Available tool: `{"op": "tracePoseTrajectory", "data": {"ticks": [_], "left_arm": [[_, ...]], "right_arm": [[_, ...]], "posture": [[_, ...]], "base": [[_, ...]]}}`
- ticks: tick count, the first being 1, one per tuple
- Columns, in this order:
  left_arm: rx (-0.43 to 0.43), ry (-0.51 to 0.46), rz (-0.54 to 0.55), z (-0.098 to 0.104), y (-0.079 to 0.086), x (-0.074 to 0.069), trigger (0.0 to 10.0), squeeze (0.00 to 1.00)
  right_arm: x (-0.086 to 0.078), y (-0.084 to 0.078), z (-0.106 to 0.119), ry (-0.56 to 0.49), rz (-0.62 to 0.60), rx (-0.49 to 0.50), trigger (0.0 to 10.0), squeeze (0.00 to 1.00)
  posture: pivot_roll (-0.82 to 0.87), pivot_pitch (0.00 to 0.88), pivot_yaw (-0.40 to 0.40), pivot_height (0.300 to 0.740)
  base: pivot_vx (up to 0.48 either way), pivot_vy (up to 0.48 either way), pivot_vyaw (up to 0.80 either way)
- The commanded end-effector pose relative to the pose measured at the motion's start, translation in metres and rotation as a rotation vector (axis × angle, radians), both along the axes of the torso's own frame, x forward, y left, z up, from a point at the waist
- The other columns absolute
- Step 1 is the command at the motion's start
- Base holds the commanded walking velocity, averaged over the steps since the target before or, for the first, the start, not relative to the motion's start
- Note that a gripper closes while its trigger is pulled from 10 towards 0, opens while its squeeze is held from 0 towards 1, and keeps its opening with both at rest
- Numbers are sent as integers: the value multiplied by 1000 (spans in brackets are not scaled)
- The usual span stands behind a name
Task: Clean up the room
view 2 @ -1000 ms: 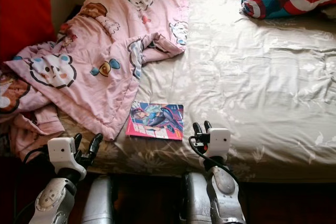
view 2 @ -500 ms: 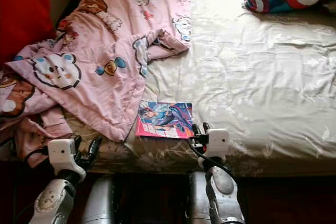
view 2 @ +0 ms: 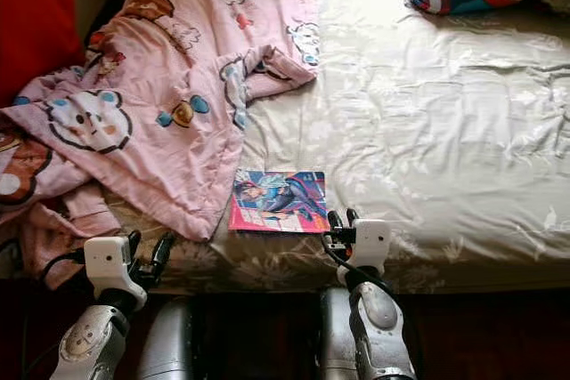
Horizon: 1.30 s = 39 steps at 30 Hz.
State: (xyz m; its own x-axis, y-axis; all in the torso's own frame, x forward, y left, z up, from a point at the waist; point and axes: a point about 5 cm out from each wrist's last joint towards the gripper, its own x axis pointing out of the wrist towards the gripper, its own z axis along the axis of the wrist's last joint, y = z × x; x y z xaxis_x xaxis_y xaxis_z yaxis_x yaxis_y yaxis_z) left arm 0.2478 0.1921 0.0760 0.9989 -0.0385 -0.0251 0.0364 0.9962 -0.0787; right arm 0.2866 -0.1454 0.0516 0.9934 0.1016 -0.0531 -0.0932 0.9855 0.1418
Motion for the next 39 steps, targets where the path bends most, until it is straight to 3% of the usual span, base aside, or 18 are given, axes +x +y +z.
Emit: {"op": "tracePoseTrajectory", "data": {"ticks": [1,9,39], "left_arm": [[4,20,-7,-2,-1,-2,10000,0],[13,17,-11,-2,0,-1,10000,0],[42,7,-31,0,-2,-2,10000,0]], "right_arm": [[-4,-3,-8,37,-15,8,10000,0],[-5,-3,-9,39,-16,11,10000,0],[-4,-2,-10,40,-8,21,10000,0]], "posture": [[79,236,-46,580],[80,233,-43,580],[86,232,-41,580]], "base": [[0,480,0],[0,456,0],[0,0,0]]}}
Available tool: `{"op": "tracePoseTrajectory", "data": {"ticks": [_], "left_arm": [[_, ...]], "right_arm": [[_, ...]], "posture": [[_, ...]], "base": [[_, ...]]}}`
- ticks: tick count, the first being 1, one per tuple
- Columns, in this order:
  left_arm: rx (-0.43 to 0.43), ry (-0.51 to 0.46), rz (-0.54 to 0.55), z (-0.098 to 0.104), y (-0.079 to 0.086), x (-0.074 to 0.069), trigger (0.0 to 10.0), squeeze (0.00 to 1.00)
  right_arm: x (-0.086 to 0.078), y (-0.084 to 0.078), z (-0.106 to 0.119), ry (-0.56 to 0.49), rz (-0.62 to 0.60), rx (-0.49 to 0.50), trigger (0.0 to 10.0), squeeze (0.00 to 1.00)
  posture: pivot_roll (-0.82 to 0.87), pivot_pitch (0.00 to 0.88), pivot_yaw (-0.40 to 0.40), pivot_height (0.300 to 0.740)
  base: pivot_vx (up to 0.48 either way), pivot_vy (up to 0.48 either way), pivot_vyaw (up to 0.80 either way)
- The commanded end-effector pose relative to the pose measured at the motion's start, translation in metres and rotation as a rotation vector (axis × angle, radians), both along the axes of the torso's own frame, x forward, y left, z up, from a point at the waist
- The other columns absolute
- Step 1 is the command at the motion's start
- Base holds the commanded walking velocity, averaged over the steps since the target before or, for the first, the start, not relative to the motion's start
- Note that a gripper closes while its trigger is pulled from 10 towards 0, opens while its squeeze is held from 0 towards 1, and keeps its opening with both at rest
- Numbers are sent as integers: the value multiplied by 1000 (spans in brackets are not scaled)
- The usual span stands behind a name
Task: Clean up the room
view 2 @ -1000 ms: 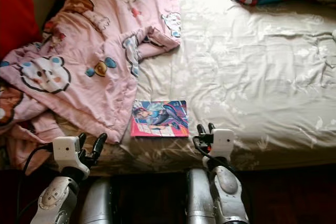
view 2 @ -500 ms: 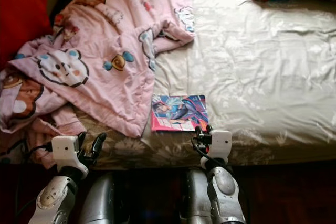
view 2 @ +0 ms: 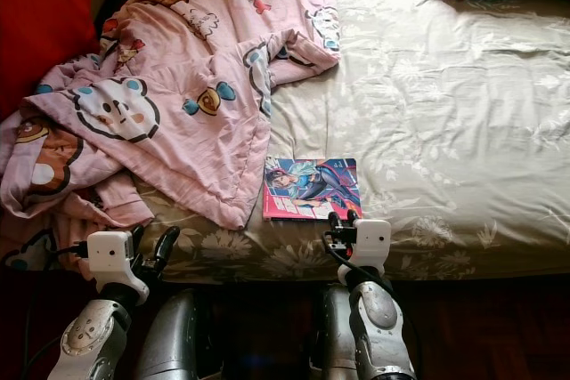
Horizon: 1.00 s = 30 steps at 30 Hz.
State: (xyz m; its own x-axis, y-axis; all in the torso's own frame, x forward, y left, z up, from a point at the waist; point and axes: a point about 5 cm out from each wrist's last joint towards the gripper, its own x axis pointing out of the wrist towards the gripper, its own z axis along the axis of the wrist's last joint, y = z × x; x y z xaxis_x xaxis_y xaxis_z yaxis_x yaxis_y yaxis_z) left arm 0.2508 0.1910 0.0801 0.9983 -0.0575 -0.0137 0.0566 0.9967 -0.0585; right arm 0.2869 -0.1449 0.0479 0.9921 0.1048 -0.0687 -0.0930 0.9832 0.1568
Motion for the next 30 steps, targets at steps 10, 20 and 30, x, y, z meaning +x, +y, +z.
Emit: {"op": "tracePoseTrajectory", "data": {"ticks": [10,20,30], "left_arm": [[24,14,-16,-2,-1,-4,10000,0],[22,10,-16,-1,-1,-4,10000,0],[20,9,-21,0,-1,-4,10000,0]], "right_arm": [[-4,-2,-6,22,-10,8,10000,0],[-3,-1,-6,23,-9,4,10000,0],[-3,-2,-7,22,-12,2,10000,0]], "posture": [[86,231,-36,580],[89,230,-36,580],[89,231,-35,580]], "base": [[123,0,0],[269,0,0],[309,0,0]]}}
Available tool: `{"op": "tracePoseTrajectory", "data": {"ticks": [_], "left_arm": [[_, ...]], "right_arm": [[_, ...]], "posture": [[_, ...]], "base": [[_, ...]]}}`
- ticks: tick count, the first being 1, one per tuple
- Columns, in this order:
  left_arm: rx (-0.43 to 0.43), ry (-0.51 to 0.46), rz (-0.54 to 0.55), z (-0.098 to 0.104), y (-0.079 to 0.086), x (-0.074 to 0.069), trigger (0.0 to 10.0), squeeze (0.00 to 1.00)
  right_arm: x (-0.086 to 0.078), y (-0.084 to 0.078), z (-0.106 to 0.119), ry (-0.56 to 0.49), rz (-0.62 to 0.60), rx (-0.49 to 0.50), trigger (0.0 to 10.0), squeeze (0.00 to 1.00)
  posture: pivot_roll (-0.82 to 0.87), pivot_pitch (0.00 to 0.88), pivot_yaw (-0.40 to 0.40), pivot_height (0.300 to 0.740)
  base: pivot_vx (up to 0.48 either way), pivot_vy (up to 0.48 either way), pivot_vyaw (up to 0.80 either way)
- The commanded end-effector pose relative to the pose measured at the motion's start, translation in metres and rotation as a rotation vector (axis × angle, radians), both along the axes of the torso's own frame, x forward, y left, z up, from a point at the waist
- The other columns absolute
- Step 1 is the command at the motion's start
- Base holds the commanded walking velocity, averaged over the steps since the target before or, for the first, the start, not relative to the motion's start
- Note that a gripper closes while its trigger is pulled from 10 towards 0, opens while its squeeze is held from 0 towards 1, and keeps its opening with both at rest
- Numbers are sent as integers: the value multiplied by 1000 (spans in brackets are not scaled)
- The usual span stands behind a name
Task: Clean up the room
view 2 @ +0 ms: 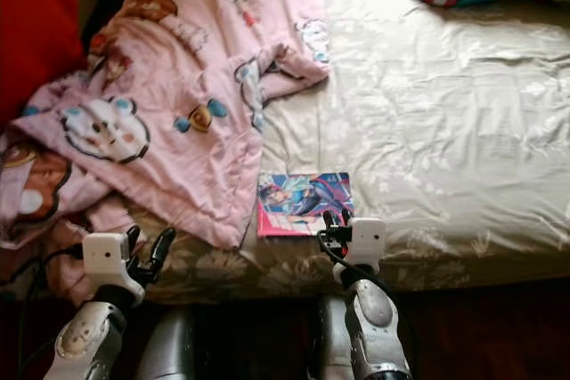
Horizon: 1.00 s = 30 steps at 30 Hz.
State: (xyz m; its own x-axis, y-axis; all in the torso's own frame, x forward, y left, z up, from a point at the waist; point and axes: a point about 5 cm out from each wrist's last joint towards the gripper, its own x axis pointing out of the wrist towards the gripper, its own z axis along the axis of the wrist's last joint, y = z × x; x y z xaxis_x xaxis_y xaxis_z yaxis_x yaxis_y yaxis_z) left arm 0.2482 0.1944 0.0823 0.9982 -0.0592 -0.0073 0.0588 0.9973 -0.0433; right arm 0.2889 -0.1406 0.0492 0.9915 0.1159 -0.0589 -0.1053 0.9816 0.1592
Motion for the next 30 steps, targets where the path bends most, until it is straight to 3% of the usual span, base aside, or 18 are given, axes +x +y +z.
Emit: {"op": "tracePoseTrajectory", "data": {"ticks": [1,7,18,23,30], "left_arm": [[5,16,-21,-2,-5,-2,10000,0],[4,13,-21,-2,-5,-3,10000,0],[11,15,-23,-3,-6,-4,10000,0],[10,20,-28,-4,-7,-5,10000,0],[15,28,-18,-6,-4,-9,10000,0]], "right_arm": [[-5,-6,-8,32,-25,-2,10000,0],[-5,-8,-9,34,-32,-5,10000,0],[-5,-7,-10,46,-28,-4,10000,0],[-4,-9,-12,58,-42,-20,10000,0],[-6,-20,-21,104,-124,56,10000,0]], "posture": [[89,232,-34,580],[90,232,-36,580],[90,225,-35,580],[90,224,-37,555],[103,246,-37,555]], "base": [[315,0,0],[295,0,0],[0,0,0],[0,0,0],[0,0,0]]}}
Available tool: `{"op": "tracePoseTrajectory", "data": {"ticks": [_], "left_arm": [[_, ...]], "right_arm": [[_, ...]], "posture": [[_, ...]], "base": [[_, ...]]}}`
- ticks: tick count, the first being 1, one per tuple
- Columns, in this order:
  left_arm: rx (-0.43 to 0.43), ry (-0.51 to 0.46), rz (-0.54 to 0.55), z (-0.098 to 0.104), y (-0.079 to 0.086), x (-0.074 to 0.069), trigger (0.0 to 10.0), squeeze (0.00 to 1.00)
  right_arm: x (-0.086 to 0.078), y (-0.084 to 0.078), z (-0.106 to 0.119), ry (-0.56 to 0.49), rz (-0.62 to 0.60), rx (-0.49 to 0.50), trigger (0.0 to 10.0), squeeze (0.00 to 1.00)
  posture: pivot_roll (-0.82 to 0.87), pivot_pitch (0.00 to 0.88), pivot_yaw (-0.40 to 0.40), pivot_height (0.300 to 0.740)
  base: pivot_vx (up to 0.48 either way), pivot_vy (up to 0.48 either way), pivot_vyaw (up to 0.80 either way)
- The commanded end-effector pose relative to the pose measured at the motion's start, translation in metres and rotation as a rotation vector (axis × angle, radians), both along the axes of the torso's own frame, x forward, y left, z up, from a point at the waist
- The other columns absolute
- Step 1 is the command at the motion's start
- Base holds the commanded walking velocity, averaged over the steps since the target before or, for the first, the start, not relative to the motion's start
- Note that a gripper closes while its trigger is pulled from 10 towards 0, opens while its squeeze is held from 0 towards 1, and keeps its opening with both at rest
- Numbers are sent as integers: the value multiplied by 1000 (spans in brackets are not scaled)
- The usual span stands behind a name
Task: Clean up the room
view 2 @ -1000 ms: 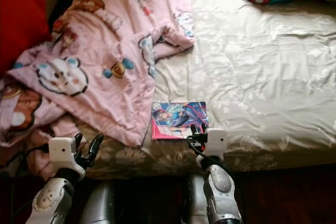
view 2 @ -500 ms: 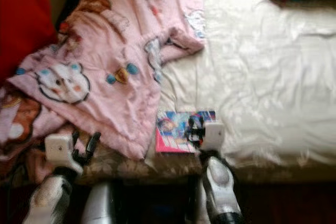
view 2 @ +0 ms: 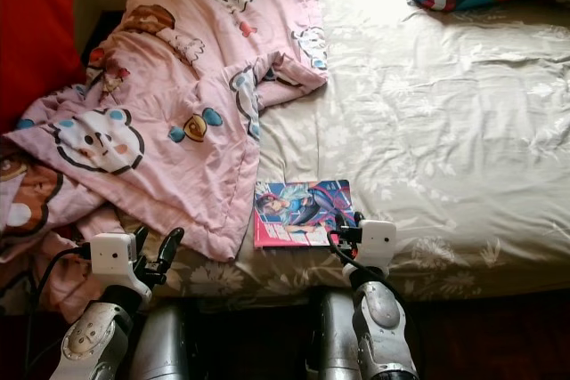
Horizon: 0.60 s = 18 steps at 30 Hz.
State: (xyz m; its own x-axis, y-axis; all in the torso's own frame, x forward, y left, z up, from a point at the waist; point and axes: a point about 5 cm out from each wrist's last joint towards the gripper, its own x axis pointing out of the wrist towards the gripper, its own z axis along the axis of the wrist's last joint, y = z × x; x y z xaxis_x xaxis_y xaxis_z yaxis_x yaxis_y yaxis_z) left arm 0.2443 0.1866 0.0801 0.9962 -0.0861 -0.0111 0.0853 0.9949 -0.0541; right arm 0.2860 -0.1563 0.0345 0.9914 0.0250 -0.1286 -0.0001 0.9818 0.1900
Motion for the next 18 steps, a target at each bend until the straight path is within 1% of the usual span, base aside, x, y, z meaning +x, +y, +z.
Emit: {"op": "tracePoseTrajectory", "data": {"ticks": [1,2,3,6,8,9,10,11,15,16,17,18], "left_arm": [[29,25,12,-4,5,-5,10000,0],[31,27,14,-5,5,-6,10000,0],[33,28,17,-5,6,-7,10000,0],[33,29,18,-5,6,-7,10000,0],[36,29,21,-4,8,-8,10000,0],[40,29,23,-4,9,-10,10000,0],[46,30,26,-3,11,-11,10000,0],[52,31,27,-2,13,-12,10000,0],[54,32,28,-2,13,-13,10000,0],[60,35,28,-2,14,-15,10000,0],[62,36,28,-2,15,-16,10000,0],[63,37,28,-2,15,-16,10000,0]], "right_arm": [[-2,-5,-7,40,-40,69,10000,39],[-2,-6,-8,43,-45,104,10000,1000],[-1,-7,-9,50,-47,131,10000,1000],[0,-7,-10,53,-50,130,10000,1000],[2,-15,-12,73,-100,149,10000,1000],[5,-21,-12,80,-127,183,10000,886],[10,-24,-10,81,-132,236,10000,0],[14,-26,-8,72,-127,302,10000,0],[16,-28,-6,63,-128,324,10000,0],[19,-33,-2,41,-135,331,10000,0],[20,-36,-1,30,-138,339,10000,204],[20,-38,1,19,-142,354,10000,1000]], "posture": [[105,249,-36,555],[105,249,-36,555],[105,249,-36,555],[105,249,-36,555],[124,265,-29,555],[130,277,-22,555],[129,282,-19,555],[129,286,-17,555],[133,289,-15,555],[142,296,-7,555],[142,297,-5,555],[142,297,-5,555]], "base": [[0,0,0],[0,0,0],[0,0,0],[0,0,0],[0,0,0],[0,0,0],[0,0,0],[0,0,0],[0,0,0],[0,0,0],[0,0,0],[0,0,0]]}}
